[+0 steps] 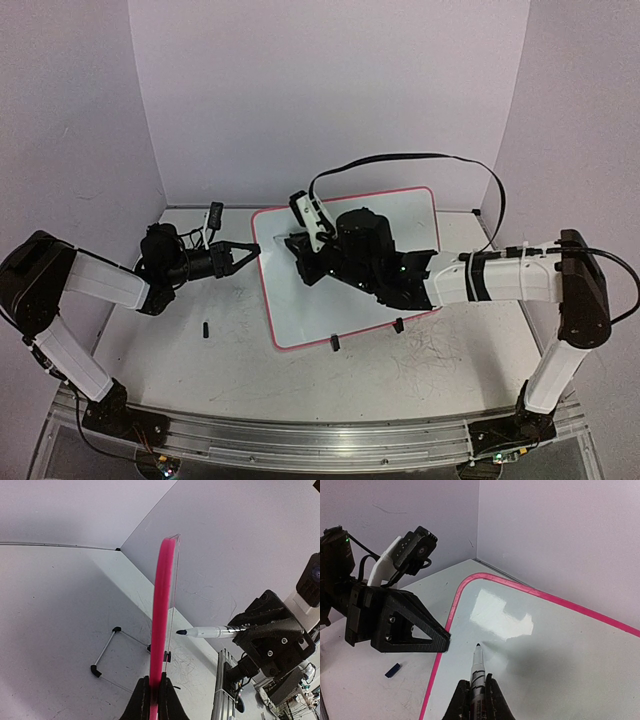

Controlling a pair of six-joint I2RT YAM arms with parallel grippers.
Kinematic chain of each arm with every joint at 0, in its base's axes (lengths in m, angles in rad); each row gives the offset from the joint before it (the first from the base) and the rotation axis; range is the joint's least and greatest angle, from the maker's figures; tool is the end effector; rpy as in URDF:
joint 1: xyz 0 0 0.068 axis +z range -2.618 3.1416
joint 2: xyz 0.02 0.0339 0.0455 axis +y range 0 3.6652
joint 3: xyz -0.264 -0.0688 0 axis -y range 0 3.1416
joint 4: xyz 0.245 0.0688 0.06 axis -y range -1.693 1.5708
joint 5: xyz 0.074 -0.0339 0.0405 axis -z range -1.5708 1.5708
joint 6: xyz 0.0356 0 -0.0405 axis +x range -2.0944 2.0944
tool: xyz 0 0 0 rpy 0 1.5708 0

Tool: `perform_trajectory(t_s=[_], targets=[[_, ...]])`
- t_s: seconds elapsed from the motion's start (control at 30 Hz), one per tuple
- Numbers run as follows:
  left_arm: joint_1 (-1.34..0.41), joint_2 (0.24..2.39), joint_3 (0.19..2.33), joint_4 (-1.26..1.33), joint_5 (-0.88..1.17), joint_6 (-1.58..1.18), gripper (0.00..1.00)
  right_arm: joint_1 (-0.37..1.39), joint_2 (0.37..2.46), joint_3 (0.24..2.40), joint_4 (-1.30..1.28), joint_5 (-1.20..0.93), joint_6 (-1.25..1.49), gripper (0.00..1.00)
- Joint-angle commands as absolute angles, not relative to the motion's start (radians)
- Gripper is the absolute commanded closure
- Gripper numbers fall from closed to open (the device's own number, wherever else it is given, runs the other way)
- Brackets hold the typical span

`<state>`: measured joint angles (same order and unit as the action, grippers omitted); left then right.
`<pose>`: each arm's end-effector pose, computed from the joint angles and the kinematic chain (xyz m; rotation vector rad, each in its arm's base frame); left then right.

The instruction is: Write a sentence on the whiteboard

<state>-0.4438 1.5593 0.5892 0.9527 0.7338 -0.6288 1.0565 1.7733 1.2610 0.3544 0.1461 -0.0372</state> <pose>0.2655 -0.1526 0.2075 0.4709 1.7106 -1.3818 0.2130 0.3665 0.2871 -0.8234 1.5644 0.6219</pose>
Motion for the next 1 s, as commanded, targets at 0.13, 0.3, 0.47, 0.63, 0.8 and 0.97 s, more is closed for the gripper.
perform_trajectory(t_s=[0.13,0.3,0.47,0.63,0.8,0.97], targets=[[-0.443,1.574,0.606,0.983,0.763,-0.645,1.0,1.059,1.781,1.284,0.426,0.18,-0.051,1.0],[-0.444,1.573,0.604,0.986,0.757,-0.644,1.0,1.059,1.79,1.29,0.428,0.191,-0.05,1.0],[-0.443,1.576,0.607,0.987,0.76,-0.647,1.0,1.059,1.802,1.299,0.43,0.199,-0.05,1.0],[-0.445,1.577,0.609,0.988,0.762,-0.65,1.0,1.059,1.812,1.302,0.43,0.207,-0.051,1.0],[-0.445,1.576,0.61,0.99,0.759,-0.652,1.0,1.059,1.82,1.301,0.43,0.203,-0.05,1.0],[-0.445,1.578,0.612,0.992,0.761,-0.654,1.0,1.06,1.828,1.301,0.43,0.203,-0.046,1.0]])
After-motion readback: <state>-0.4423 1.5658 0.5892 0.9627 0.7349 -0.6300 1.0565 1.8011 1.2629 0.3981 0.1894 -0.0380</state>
